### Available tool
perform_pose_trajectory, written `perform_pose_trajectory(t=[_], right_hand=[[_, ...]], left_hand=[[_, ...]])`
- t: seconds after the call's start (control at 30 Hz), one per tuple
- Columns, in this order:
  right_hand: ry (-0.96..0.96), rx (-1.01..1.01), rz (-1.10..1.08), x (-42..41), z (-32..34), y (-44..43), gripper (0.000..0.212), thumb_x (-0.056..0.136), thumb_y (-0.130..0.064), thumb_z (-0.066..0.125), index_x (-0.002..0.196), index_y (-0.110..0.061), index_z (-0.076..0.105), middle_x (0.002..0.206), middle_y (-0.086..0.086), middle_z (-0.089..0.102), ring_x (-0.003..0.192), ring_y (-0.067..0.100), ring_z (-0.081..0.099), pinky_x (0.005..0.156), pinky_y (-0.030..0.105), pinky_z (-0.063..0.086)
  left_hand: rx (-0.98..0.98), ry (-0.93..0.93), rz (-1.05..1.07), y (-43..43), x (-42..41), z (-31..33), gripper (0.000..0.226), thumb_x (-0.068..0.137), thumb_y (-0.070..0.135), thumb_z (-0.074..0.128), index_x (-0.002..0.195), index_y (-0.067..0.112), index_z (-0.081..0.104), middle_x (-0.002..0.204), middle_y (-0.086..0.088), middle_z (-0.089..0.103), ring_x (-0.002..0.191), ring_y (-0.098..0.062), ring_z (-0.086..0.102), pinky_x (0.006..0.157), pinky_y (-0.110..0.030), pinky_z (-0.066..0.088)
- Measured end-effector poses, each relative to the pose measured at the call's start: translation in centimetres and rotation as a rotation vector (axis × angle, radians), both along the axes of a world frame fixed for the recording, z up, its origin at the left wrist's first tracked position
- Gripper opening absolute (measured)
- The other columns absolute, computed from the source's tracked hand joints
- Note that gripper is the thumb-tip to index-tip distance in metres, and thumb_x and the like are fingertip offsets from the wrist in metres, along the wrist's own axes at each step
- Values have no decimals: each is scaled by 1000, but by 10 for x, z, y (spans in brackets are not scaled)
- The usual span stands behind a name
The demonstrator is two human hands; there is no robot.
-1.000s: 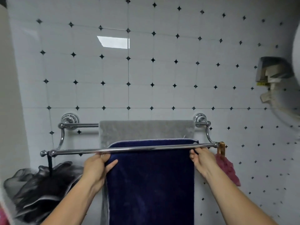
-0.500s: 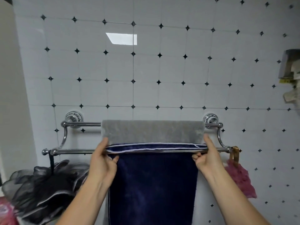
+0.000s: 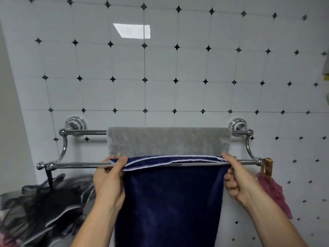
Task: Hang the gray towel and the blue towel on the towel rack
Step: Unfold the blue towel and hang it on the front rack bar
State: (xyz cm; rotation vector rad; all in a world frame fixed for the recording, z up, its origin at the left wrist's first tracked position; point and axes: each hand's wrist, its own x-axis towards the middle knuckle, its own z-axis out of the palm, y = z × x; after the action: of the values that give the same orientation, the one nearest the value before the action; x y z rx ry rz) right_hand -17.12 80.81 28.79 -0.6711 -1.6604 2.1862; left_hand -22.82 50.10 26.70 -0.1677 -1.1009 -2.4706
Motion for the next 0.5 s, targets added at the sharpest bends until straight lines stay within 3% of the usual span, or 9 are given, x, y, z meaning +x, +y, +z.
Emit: perform_pose_trajectory(t=[0.1, 0.17, 0.23, 0.3, 0.37, 0.43, 0.5], right_hand=[[-53, 104, 56, 1, 7, 4, 50, 69, -62, 72, 55, -20, 48, 40, -4, 44, 27, 7, 25, 34, 11, 15], [-29, 105, 81, 1, 10, 5, 48, 80, -57, 68, 65, -13, 57, 39, -4, 49, 25, 6, 28, 34, 9, 17], [-10, 94, 108, 2, 10, 5, 48, 85, -54, 64, 75, -7, 61, 40, -5, 50, 24, 4, 28, 33, 9, 17], [-5, 83, 131, 3, 11, 5, 49, 88, -52, 62, 82, -3, 62, 40, -5, 49, 24, 3, 29, 31, 9, 17], [7, 58, 143, 4, 10, 6, 47, 92, -47, 59, 85, -1, 62, 39, -6, 49, 24, 3, 29, 29, 9, 17], [29, 57, 144, 6, 10, 5, 41, 94, -42, 58, 84, -2, 62, 39, -7, 49, 24, 2, 29, 28, 9, 17], [56, 98, 109, 7, 8, 4, 37, 95, -37, 58, 80, -4, 62, 38, -7, 49, 24, 2, 30, 28, 10, 16]], left_hand=[[-32, -30, 9, -5, 6, 1, 19, 75, 2, 75, 74, 15, 62, 67, -2, 67, 70, -19, 66, 79, -31, 57], [-45, -103, 53, -7, 10, 2, 22, 71, 8, 81, 85, 10, 64, 81, -9, 69, 81, -26, 69, 88, -39, 57], [-178, -272, 203, -8, 11, 1, 48, 68, 19, 87, 105, 5, 61, 107, -17, 66, 102, -34, 66, 97, -46, 53], [-298, -433, 340, -9, 15, 1, 67, 61, 34, 91, 112, 7, 55, 125, -20, 57, 110, -35, 61, 100, -44, 50], [-289, -482, 305, -9, 21, 4, 67, 59, 39, 91, 107, 7, 58, 116, -15, 63, 97, -27, 64, 88, -33, 52], [-284, -469, 163, -13, 24, 9, 54, 61, 42, 89, 91, 3, 67, 87, -9, 72, 70, -17, 65, 59, -20, 52], [-387, -484, 55, -21, 26, 15, 40, 66, 46, 85, 66, 11, 66, 58, 0, 63, 41, -8, 50, 34, -15, 35]])
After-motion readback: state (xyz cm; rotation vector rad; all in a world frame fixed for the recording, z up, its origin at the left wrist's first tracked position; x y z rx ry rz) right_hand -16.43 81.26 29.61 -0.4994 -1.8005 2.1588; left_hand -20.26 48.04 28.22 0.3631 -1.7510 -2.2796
